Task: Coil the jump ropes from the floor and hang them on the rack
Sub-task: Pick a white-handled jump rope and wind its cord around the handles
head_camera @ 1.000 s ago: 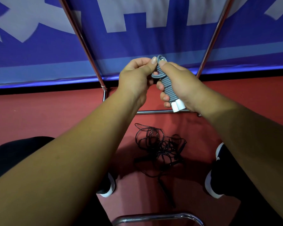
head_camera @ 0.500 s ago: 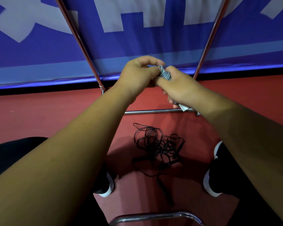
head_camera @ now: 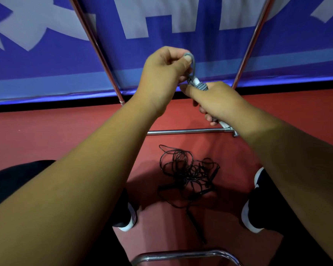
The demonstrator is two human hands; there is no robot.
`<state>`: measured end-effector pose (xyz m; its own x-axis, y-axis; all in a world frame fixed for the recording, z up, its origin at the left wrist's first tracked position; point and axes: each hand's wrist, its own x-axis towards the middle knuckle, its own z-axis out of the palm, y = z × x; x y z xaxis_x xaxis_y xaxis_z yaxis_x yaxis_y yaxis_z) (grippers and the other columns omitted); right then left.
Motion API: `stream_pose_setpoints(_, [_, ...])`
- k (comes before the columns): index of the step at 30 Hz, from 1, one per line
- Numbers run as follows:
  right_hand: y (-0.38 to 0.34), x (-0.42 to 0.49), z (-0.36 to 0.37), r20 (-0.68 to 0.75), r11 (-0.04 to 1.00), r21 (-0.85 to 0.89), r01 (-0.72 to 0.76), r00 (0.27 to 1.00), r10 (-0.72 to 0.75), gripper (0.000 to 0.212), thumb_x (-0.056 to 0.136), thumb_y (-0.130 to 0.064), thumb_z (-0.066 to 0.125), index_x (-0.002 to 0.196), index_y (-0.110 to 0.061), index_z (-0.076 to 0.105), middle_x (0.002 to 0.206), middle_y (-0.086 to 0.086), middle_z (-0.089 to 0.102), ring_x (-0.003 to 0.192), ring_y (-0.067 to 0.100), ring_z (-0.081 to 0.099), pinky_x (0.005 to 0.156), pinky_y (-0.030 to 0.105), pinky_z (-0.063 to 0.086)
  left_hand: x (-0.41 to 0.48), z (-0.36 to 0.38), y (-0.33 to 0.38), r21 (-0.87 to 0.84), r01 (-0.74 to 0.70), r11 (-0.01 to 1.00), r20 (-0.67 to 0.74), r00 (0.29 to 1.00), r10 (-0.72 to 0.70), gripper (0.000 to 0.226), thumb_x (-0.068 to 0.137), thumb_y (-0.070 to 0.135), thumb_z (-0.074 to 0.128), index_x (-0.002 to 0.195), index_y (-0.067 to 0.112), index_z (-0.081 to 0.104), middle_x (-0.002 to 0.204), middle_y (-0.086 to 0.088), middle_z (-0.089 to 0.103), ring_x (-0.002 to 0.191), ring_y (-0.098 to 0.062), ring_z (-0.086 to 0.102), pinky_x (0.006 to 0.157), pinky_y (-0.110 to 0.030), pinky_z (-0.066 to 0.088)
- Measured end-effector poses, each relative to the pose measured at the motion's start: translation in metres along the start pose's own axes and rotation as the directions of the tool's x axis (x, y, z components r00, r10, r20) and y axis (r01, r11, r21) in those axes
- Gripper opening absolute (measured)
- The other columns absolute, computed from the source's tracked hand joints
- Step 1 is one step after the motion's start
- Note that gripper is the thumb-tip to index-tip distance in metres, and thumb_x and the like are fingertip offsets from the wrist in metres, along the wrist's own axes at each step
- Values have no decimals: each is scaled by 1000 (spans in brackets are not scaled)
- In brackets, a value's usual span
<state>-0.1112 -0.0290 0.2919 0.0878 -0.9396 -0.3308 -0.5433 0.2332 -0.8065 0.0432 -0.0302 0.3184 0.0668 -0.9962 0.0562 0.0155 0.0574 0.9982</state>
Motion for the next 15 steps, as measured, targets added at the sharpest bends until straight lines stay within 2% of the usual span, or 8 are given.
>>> stream_pose_setpoints(5, [7, 2, -1, 78, 997, -59, -55, 995, 60, 69, 73, -85, 72, 80, -17, 65, 64, 2, 58, 48, 20, 54, 52, 33, 50, 0, 4, 3, -51, 45, 998, -73, 996, -48, 7, 97, 2, 65, 92, 6, 68, 77, -10, 67, 75, -24, 66, 79, -44, 61])
stream_pose_setpoints(8, [15, 1, 3, 165, 994, -78, -81, 982, 93, 73, 76, -84, 71, 90, -13, 68, 69, 5, 64, 52, 20, 65, 56, 37, 56, -2, 8, -1, 6, 106, 994, -70, 992, -105, 7, 97, 4, 65, 91, 7, 67, 74, -9, 66, 72, -21, 63, 74, -43, 59])
stream_pose_setpoints(10, [18, 1, 4, 228, 994, -102, -49, 971, 71, 68, 77, -84, 70, 97, -19, 70, 81, 7, 72, 62, 22, 76, 63, 40, 59, -3, 7, -2, 55, 148, 988, -66, 987, -144, 7, 97, 7, 67, 90, 9, 67, 70, -3, 64, 69, -17, 63, 74, -42, 61])
stream_pose_setpoints(12, [17, 0, 2, 232, 990, -143, 15, 973, 19, 65, 75, -85, 70, 95, -23, 71, 89, 5, 77, 71, 21, 79, 74, 40, 62, -4, 5, -1, 70, 153, 986, -67, 987, -148, 7, 97, 9, 67, 91, 9, 66, 67, 0, 62, 67, -15, 65, 75, -46, 63])
stream_pose_setpoints(13, [14, 0, -1, 223, 984, -170, 48, 975, -9, 66, 74, -85, 70, 94, -23, 72, 88, 2, 77, 72, 18, 77, 74, 39, 61, -5, 4, 1, 75, 134, 988, -75, 989, -129, 6, 98, 10, 67, 92, 8, 65, 69, -2, 62, 67, -17, 67, 72, -47, 64])
stream_pose_setpoints(15, [7, -4, -4, 211, 978, -185, 94, 976, -54, 65, 73, -83, 71, 99, -23, 70, 79, -5, 74, 64, 14, 66, 63, 33, 53, -7, 1, 3, 126, 80, 989, -115, 991, -66, 7, 97, 13, 67, 92, 9, 64, 75, -8, 64, 65, -20, 70, 64, -44, 62])
